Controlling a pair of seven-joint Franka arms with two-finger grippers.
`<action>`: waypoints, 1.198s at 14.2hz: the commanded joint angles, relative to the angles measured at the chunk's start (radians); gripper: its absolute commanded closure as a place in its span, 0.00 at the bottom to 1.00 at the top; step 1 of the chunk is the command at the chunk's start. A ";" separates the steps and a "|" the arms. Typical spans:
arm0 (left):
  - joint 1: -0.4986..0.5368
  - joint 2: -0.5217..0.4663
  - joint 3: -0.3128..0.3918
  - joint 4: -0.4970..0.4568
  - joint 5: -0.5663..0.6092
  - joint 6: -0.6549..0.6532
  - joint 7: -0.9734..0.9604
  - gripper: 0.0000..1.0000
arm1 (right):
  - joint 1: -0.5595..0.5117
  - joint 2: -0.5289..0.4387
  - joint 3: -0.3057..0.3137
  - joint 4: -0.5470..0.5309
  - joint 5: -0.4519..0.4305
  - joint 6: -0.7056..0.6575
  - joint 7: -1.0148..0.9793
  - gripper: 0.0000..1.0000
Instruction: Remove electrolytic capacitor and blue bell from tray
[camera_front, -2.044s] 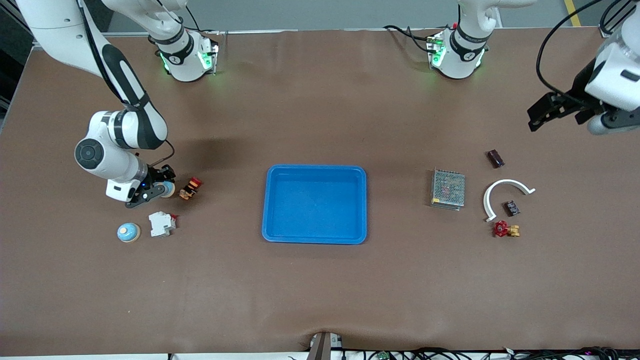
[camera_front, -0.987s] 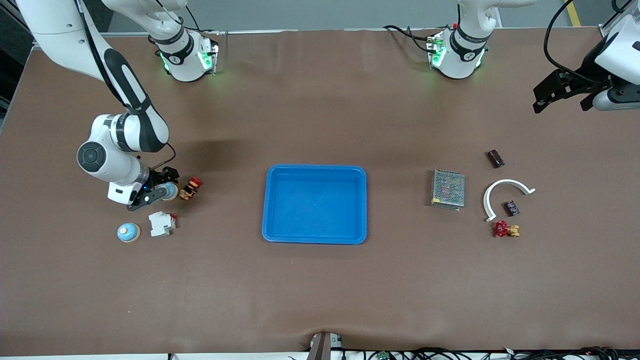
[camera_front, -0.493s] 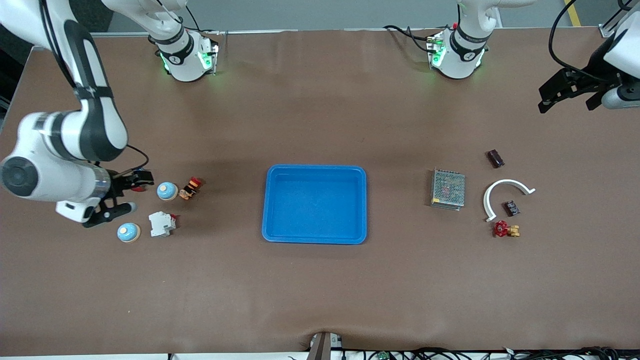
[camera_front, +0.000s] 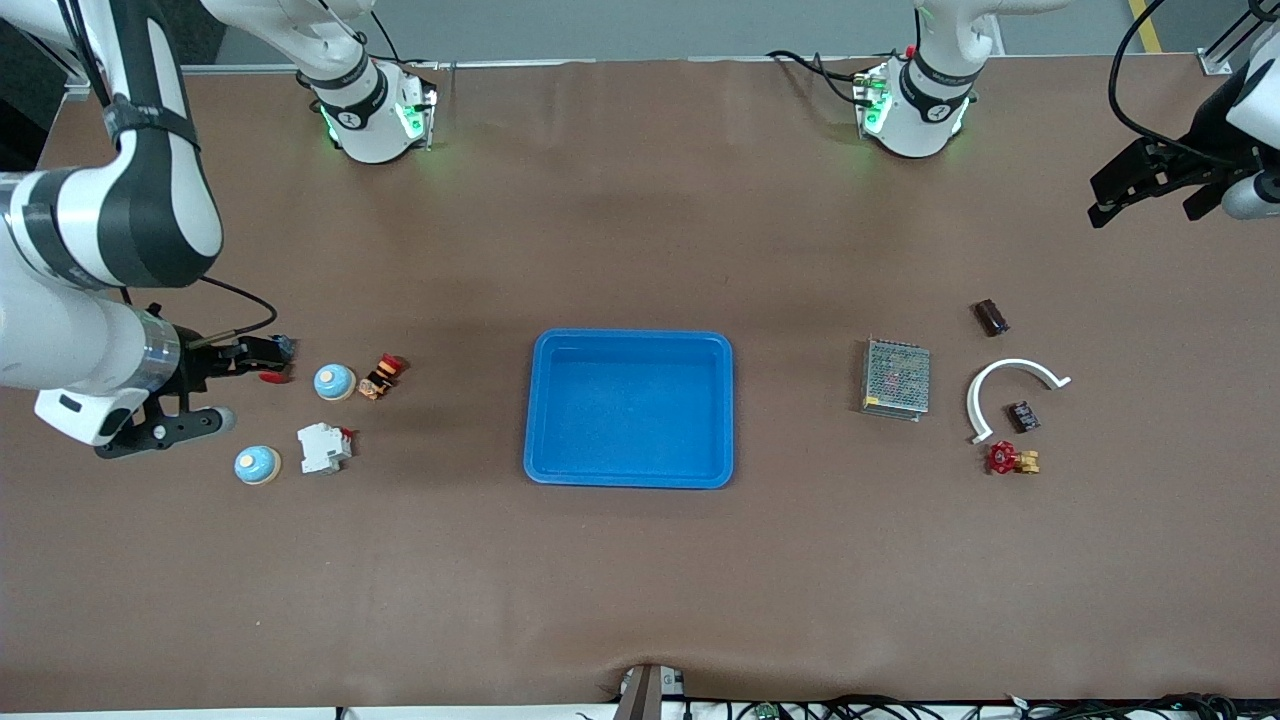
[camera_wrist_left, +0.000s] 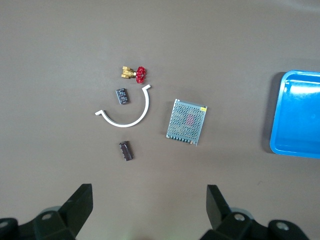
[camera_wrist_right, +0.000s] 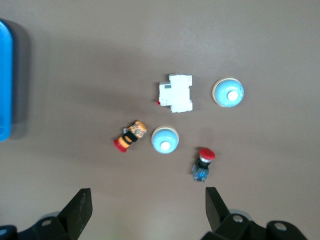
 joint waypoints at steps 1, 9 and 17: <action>-0.002 -0.011 -0.006 0.005 -0.012 0.000 0.002 0.00 | 0.058 0.008 0.002 0.087 -0.022 -0.094 0.126 0.00; -0.005 -0.011 -0.006 0.023 -0.016 0.000 0.005 0.00 | 0.009 -0.031 -0.007 0.222 -0.094 -0.099 0.153 0.00; -0.008 -0.009 -0.010 0.020 -0.016 -0.008 0.001 0.00 | -0.134 -0.108 -0.004 0.167 0.030 -0.091 0.054 0.00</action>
